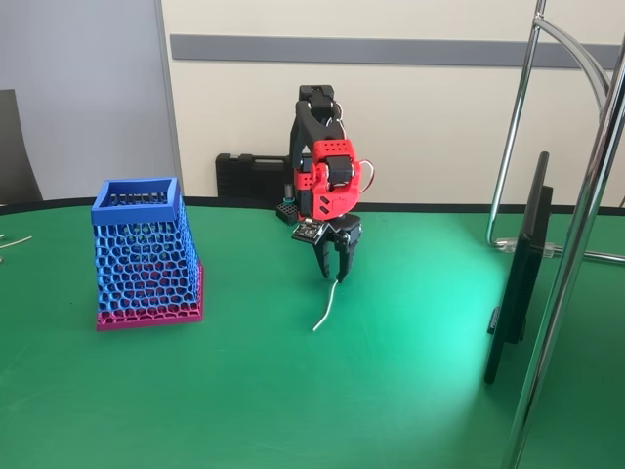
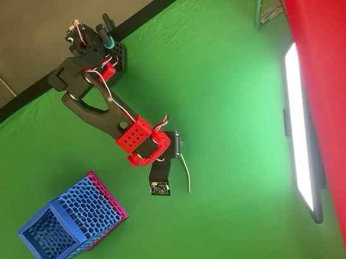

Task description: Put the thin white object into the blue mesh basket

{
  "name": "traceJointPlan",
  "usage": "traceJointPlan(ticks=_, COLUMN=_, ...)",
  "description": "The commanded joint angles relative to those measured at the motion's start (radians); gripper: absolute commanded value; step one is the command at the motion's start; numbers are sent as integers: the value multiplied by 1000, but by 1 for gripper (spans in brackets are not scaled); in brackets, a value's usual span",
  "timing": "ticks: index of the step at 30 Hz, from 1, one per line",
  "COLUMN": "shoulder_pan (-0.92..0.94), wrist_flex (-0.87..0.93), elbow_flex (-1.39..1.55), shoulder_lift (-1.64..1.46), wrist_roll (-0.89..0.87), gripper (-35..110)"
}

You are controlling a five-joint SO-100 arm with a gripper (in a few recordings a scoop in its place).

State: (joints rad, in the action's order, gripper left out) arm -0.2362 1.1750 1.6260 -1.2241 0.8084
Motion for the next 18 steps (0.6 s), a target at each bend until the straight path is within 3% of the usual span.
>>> traceJointPlan(ticks=1, shoulder_pan=-9, wrist_flex=5, elbow_flex=-46, shoulder_lift=-3, wrist_roll=-9, gripper=17)
traceJointPlan(ticks=18, shoulder_pan=-34, wrist_flex=11, elbow_flex=-52, shoulder_lift=48, wrist_roll=-32, gripper=12)
